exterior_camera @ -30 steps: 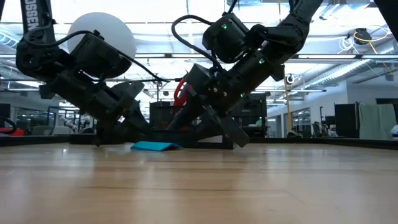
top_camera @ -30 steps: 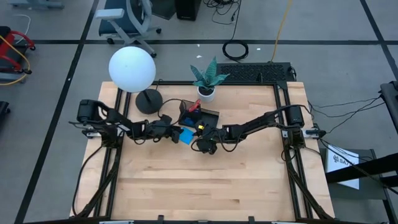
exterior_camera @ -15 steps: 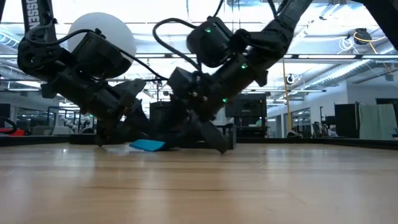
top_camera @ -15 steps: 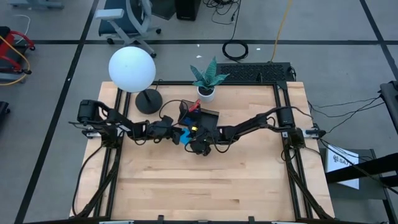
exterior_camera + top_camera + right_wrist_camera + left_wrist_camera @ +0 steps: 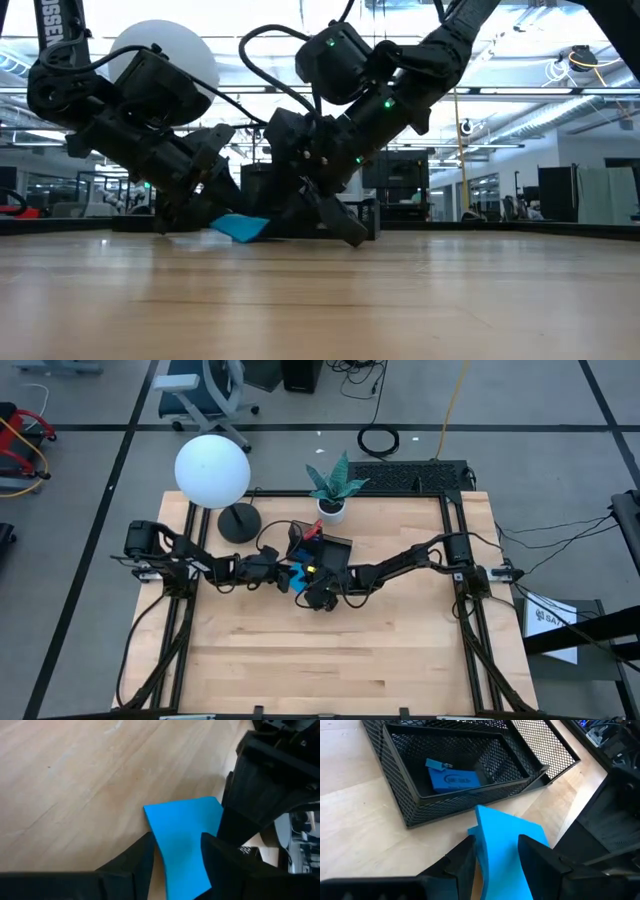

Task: Pick and place office supplies into organizer
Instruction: Put the blue sticky notes into the desk organizer

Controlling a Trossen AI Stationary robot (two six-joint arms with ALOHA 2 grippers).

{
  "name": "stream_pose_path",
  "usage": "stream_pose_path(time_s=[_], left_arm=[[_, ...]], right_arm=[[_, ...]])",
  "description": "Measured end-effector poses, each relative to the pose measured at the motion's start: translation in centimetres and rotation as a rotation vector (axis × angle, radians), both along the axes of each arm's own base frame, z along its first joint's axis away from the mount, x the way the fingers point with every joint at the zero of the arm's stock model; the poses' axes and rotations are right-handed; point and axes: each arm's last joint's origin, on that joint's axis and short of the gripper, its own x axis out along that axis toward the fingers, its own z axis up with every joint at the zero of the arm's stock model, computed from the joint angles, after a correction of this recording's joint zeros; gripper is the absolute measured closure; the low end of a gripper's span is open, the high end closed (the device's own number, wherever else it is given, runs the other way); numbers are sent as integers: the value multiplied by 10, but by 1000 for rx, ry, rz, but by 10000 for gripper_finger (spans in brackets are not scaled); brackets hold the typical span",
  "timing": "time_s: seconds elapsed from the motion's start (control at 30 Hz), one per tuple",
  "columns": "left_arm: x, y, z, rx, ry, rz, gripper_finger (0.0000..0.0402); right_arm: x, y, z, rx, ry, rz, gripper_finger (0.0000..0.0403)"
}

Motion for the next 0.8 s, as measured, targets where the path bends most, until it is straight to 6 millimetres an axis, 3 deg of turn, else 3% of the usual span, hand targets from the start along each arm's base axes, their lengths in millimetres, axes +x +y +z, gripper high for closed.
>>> stream_pose_path(time_s=[0.2, 0.47, 0.8], left_arm=[[0, 0, 0, 6, 1, -1, 247], [0, 0, 0, 8, 2, 3, 247], [0, 0, 0, 27, 7, -8, 247]], right_arm=[[-1, 0, 0, -16, 5, -9, 294], [-1, 0, 0, -35, 12, 11, 395], [0, -1, 4, -30, -4, 6, 402]])
